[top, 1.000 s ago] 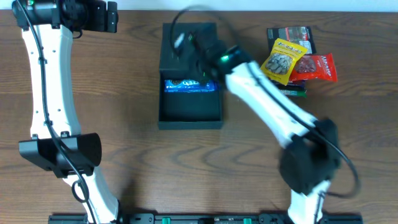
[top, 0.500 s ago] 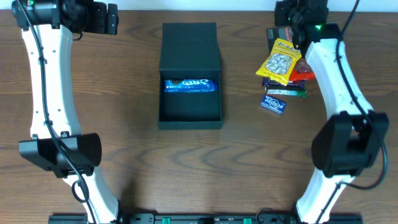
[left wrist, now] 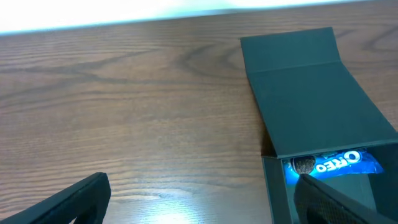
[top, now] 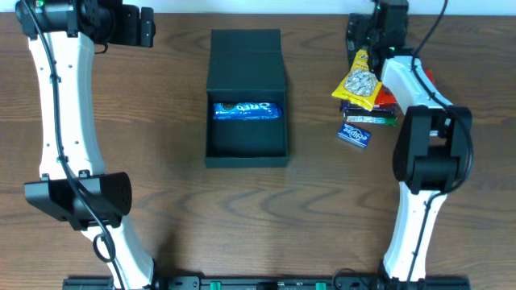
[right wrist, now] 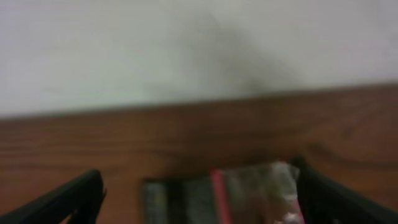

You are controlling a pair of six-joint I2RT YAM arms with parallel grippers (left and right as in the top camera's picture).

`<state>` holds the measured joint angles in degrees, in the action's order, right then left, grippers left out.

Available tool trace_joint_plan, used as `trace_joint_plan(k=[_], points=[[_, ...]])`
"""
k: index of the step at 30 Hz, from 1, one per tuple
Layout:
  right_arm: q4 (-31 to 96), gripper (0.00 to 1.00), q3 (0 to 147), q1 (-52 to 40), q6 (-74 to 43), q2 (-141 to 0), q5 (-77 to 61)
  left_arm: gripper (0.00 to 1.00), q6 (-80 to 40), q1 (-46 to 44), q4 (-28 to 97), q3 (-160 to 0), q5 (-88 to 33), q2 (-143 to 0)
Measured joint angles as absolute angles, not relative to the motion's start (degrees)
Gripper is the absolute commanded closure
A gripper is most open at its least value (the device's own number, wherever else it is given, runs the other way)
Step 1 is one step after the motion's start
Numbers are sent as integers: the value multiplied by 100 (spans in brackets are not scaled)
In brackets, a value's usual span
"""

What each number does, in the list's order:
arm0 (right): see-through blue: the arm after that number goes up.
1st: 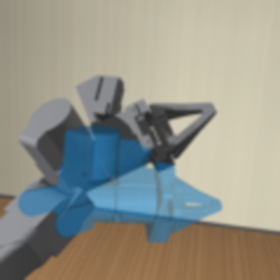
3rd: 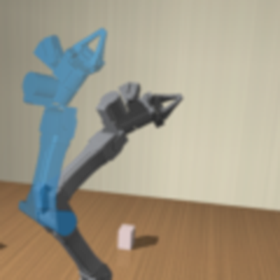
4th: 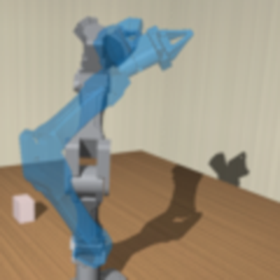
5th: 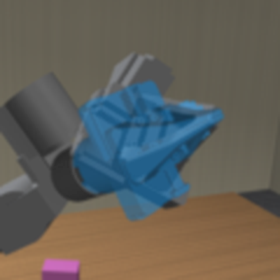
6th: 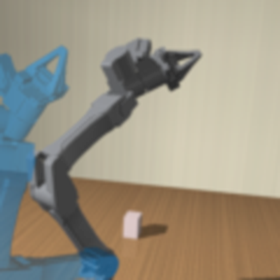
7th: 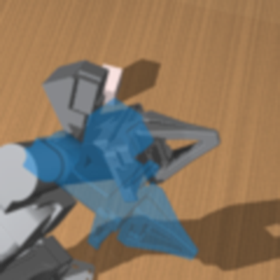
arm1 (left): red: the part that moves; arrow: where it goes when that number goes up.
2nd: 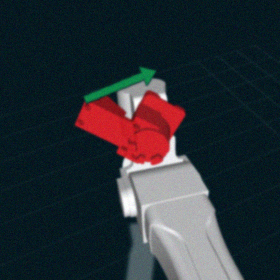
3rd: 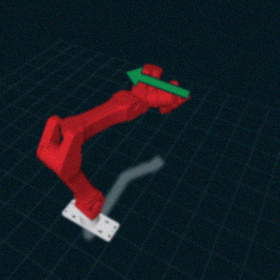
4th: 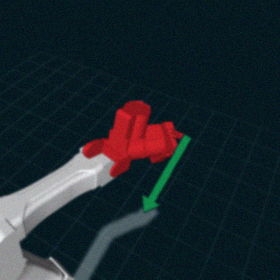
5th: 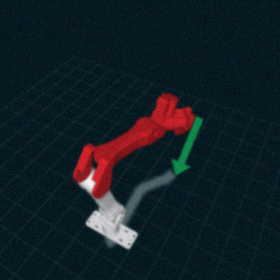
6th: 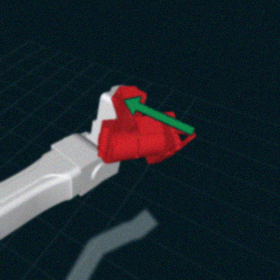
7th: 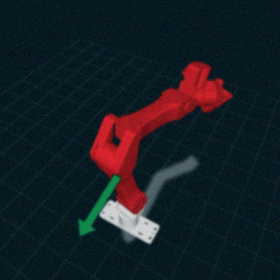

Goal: Pack container

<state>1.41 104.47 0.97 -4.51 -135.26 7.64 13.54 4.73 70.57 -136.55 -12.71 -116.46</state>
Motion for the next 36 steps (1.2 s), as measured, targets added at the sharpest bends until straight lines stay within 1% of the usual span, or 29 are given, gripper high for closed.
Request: trace_joint_plan(k=[3, 6, 12, 15, 26, 31, 36], points=[[172, 1, 10447, 331, -506, -13653, 777, 4, 1354, 473, 7076, -13655, -1275, -11646], [506, 1, 10707, 543, -569, -13850, 760, 5, 1354, 473, 7102, -13655, -1278, -11646], [2038, 1, 12678, 707, -617, -14927, 611, 5, 1354, 473, 7109, -13655, -1293, -11646], [2373, 4, 13329, 705, -637, -15286, 491, 5, 1354, 473, 7113, -13655, -1295, -11646], [2926, 7, 13522, 705, -659, -15388, 320, 4, 1354, 473, 7096, -13655, -1293, -11646], [3048, 14, 13522, 705, -687, -15522, 301, 5, 1354, 473, 7087, -13655, -1293, -11646], [3155, 29, 13541, 705, -716, -15522, 279, 5, 1354, 473, 7089, -13655, -1293, -11646]])
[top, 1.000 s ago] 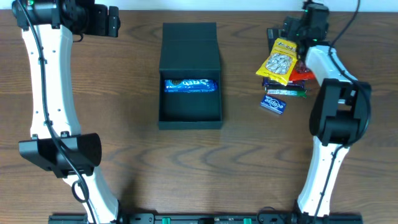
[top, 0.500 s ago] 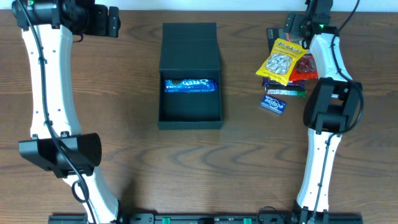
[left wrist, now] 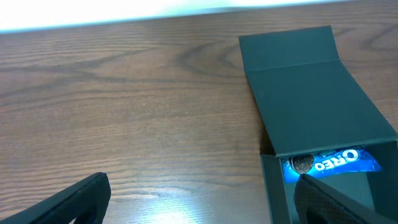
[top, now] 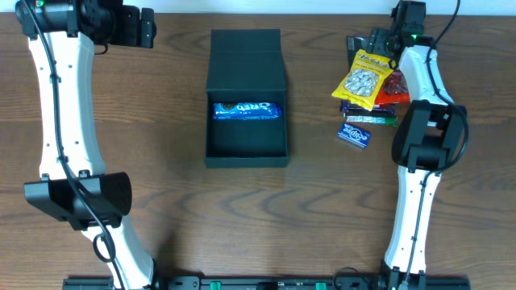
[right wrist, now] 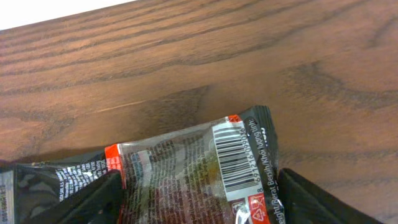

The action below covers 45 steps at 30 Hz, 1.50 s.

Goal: Pack container

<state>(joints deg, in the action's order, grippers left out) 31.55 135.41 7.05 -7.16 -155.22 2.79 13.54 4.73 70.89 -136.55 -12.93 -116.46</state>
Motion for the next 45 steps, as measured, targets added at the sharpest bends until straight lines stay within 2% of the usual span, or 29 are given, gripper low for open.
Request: trace_joint_plan(k=[7, 10, 18, 28, 40, 45], points=[[3312, 62, 13611, 694, -760, -15522, 211, 5, 1354, 473, 7107, -13655, -1293, -11646], [3398, 80, 13662, 687, -777, -15522, 196, 5, 1354, 473, 7144, -13655, -1293, -11646], [3605, 99, 13721, 679, -744, -15495, 193, 5, 1354, 473, 7190, -13655, -1293, -11646], [4016, 99, 13670, 598, -333, -14991, 395, 5, 1354, 473, 7199, -13655, -1293, -11646], [5118, 99, 13679, 10, 425, -12575, 1317, 4, 1354, 473, 7199, -13657, -1293, -11646], [5957, 99, 13679, -351, 456, -12208, 792, 4, 1354, 473, 7201, -13655, -1293, -11646]])
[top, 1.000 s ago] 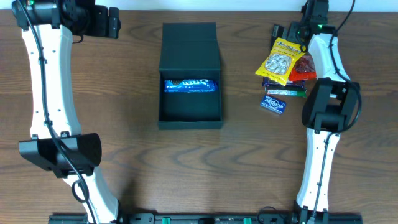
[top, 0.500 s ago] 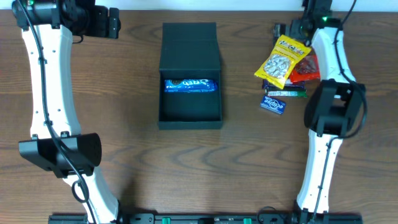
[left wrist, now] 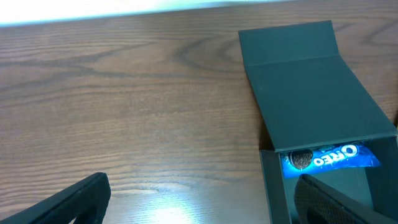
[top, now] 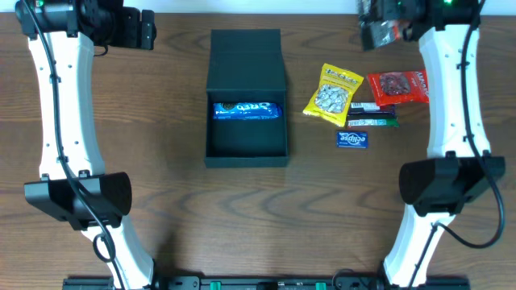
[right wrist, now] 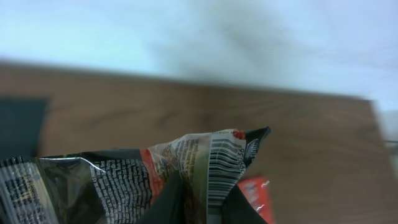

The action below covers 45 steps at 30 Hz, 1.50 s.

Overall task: Pack container
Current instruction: 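Carry the dark packet into the black box beside the Oreos, then open the right gripper in the box and push the packet down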

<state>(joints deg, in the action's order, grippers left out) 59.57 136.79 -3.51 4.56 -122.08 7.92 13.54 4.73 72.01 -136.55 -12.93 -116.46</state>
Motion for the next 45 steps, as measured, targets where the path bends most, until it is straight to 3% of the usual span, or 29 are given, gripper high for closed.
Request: trace_joint_plan(k=[6, 14, 29, 37, 38, 41, 43, 45], points=[[6910, 99, 13675, -982, -331, -12167, -438, 4, 1354, 473, 7179, -13655, -1293, -11646], [7371, 99, 13430, -2178, -1566, -12164, -928, 4, 1354, 473, 7170, -13655, -1293, -11646], [5437, 99, 10499, -3573, -3758, -12202, -740, 5, 1330, 873, 7199, -13655, -1315, -11646], [4628, 99, 9710, -3588, -4486, -12202, -355, 5, 1205, 950, 7205, -13655, -1319, -11646], [4547, 93, 9644, -3588, -4530, -12202, -331, 5, 1203, 950, 7196, -13655, -1317, -11646], [4477, 22, 9522, -3588, -4650, -12202, -296, 5, 1201, 954, 7199, -13655, -1317, -11646], [4477, 1, 9507, -3588, -4648, -12202, -296, 4, 1201, 954, 7199, -13655, -1319, -11646], [4477, 1, 9509, -3588, -4604, -12202, -298, 4, 1201, 954, 7201, -13655, -1319, -11646]])
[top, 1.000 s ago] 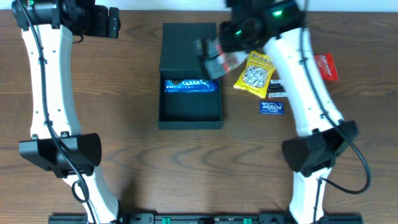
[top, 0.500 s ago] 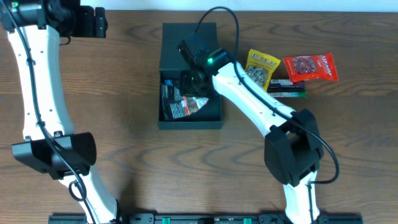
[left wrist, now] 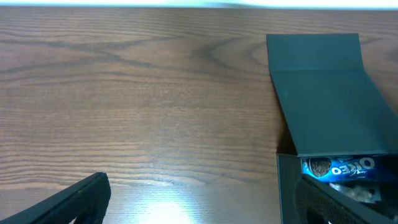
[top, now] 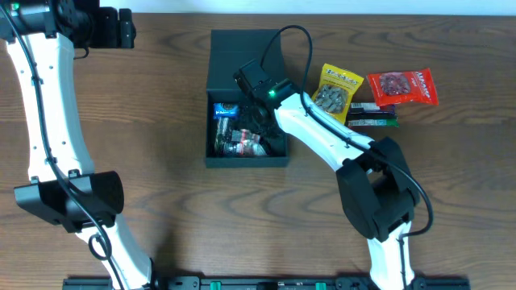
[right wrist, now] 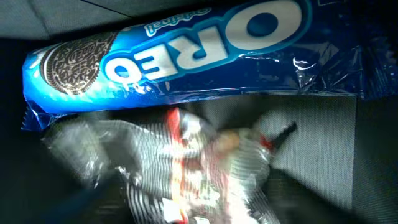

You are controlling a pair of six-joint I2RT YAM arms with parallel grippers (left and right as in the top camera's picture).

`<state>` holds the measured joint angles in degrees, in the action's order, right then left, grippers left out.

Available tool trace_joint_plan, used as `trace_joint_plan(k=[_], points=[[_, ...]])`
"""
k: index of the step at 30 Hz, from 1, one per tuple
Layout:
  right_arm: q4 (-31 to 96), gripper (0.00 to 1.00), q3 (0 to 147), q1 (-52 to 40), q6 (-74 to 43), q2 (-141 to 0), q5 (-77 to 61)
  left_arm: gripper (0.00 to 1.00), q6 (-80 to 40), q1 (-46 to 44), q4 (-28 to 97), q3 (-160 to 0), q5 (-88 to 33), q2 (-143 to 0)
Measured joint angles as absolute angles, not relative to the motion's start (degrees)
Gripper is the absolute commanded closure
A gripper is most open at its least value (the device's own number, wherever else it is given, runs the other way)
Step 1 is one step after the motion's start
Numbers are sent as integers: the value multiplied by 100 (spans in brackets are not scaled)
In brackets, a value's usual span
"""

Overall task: Pack container
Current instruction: 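Open the right gripper in the box and push the packet down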

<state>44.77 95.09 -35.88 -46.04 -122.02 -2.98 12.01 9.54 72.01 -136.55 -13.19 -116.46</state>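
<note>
The dark open box [top: 211, 121] stands mid-table with its lid flap [top: 246, 52] folded back. A blue Oreo pack [right wrist: 186, 43] lies inside at the far end. Just in front of it a clear red-and-silver snack bag [top: 242, 145] lies in the box, blurred in the right wrist view. My right gripper [top: 254, 119] reaches into the box, right above that bag [right wrist: 199, 155]. Its dark fingers [right wrist: 93, 199] stand apart at either side of the bag, open. My left gripper [top: 121, 28] hangs open at the far left, beside the box [left wrist: 323, 99].
To the right of the box lie a yellow snack bag [top: 339, 84], a red snack bag [top: 401, 84] and dark flat bars [top: 372, 114]. My right arm [top: 330, 141] stretches across the table between them and the box.
My right gripper held the clear snack bag high at the far right edge; now it is down inside the box, open, with the bag lying below the Oreo pack. My left gripper sits slightly further left.
My right gripper was at the far edge behind the snack pile. Then it stood open around the clear bag's end. Then it was shut on that bag, raised off the table. Now the bag is in the box beside the Oreo pack.
</note>
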Motion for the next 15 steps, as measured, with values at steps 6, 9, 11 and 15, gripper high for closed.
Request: trace_joint_plan(k=[6, 9, 11, 15], points=[[4517, 53, 9585, -3583, -4117, -12108, -320, 5, 1201, 954, 7201, -13655, -1317, -11646], [4523, 87, 9594, -3564, -3774, -11839, -320, 5, 1201, 954, 7201, -13655, -1317, -11646], [4523, 99, 9614, -3564, -3522, -11636, -318, 5, 1201, 954, 7201, -13655, -1317, -11646], [4659, 99, 9710, -3564, -3173, -11421, -316, 4, 1201, 954, 7201, -13655, -1317, -11646]])
